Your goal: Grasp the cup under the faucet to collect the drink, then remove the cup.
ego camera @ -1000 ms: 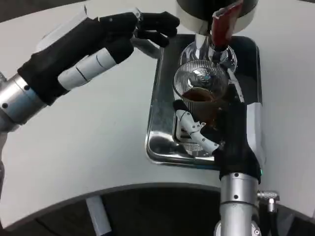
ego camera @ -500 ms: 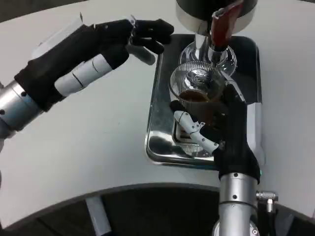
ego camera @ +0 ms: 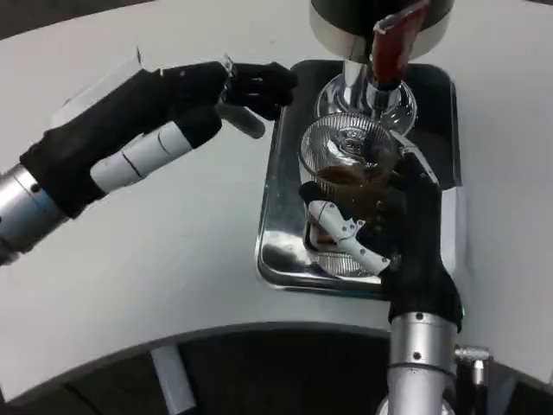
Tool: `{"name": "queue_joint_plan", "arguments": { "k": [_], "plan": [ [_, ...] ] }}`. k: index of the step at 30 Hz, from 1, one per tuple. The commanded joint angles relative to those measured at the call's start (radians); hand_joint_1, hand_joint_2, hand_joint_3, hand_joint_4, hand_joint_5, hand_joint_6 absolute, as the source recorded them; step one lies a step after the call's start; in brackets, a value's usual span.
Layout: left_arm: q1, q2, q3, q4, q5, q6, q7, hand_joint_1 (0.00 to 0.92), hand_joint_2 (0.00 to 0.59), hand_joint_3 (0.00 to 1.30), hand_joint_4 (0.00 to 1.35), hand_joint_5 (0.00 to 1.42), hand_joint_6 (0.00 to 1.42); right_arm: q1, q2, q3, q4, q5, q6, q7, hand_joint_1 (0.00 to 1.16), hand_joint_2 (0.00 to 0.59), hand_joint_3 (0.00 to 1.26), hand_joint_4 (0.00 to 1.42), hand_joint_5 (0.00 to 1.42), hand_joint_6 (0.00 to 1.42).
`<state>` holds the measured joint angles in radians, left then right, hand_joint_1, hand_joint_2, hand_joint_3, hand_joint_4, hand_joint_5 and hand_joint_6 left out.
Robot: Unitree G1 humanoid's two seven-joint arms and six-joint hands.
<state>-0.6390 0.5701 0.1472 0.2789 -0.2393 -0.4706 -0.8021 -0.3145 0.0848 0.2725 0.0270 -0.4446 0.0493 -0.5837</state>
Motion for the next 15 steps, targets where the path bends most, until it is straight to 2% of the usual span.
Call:
{"name": "queue_joint_plan", "arguments": {
  "k": [1, 12, 15],
  "plan": [
    [0.047, 0.02, 0.019, -0.025, -0.016, 0.015, 0.005, 0.0, 0.138, 0.33, 0.31, 0.33, 0.41, 0.058, 0.059, 0.0, -0.003, 0.004, 0.0, -0.015, 0.74, 0.248, 0.39, 0.4, 0.42, 0.46],
    [0.088, 0.024, 0.036, -0.04, -0.014, 0.021, 0.007, 0.0, 0.139, 0.33, 0.31, 0.33, 0.41, 0.074, 0.058, -0.003, -0.014, 0.0, -0.014, -0.04, 0.73, 0.249, 0.42, 0.44, 0.47, 0.51],
    [0.098, 0.026, 0.039, -0.042, -0.012, 0.022, 0.005, 0.0, 0.139, 0.33, 0.31, 0.33, 0.41, 0.074, 0.057, -0.006, -0.015, 0.0, -0.022, -0.052, 0.73, 0.254, 0.45, 0.48, 0.53, 0.62]
  ]
}}
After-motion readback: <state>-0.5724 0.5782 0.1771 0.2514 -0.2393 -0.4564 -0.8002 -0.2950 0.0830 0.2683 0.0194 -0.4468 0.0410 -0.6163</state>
